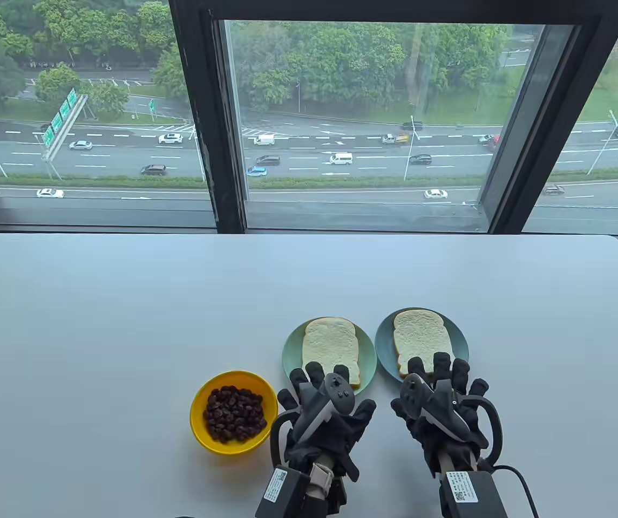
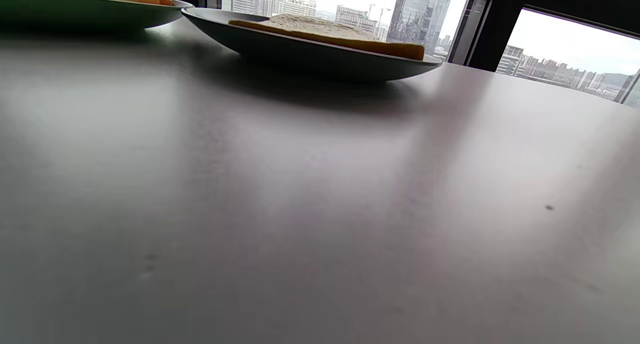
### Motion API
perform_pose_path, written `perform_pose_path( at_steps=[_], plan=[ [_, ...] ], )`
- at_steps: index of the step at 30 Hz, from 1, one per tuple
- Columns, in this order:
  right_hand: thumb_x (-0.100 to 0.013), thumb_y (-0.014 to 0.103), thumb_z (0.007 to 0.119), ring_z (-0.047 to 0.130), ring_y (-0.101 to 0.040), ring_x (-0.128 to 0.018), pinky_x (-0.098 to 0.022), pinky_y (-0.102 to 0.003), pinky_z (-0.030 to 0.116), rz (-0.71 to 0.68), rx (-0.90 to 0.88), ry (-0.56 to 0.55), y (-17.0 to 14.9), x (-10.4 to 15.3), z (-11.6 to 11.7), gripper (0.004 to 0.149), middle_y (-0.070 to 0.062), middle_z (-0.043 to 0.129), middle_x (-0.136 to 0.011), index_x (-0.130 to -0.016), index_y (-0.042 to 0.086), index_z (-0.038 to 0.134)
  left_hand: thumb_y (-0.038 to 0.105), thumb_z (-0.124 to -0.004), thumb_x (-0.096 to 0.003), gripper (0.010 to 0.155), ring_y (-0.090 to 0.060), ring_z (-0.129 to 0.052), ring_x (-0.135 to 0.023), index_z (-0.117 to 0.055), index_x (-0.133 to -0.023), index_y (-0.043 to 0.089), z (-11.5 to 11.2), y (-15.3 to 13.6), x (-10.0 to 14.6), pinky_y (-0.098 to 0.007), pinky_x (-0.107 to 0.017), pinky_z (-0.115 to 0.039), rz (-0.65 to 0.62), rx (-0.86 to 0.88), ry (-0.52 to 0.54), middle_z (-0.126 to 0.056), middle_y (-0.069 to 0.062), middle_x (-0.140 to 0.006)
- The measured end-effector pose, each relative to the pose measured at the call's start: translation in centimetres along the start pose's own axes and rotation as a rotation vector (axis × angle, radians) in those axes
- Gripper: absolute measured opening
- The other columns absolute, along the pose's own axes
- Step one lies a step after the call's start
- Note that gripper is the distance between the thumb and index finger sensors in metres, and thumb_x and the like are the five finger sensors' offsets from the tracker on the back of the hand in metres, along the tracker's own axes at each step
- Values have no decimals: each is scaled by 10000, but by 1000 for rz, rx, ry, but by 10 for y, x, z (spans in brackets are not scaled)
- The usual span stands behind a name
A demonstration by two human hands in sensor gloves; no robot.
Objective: Sprinkle cranberries onto toast
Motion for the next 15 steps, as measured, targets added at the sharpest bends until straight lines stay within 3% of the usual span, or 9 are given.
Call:
perform_pose_path(
  at_steps=[10,15],
  plan=[
    [-357,717,351,118,-479,-983,-660,-722,321,7,23,25,0,1,0,798,-154,1,-1031,-969,361,-18,837,-343,-353,850,-257,322,-943,104,-1008,529,2,-3,-2,-591,-720,90,27,-13,10,307,64,-1071],
    [-359,712,362,137,-473,-986,-662,-716,333,2,16,10,-1,3,-3,797,-153,13,-1034,-973,360,-5,820,-398,-370,842,-219,320,-960,78,-1011,552,18,-11,3,-568,-740,94,97,-53,96,285,100,-1088]
  ],
)
Point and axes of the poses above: the tracker on the back of each hand, its own y axis roughly to the thumb side, its own x axis roughly from the fingertips to the wrist, z = x × y, the point moved 3 cm from there along -x, roughly from the wrist to the fingertips
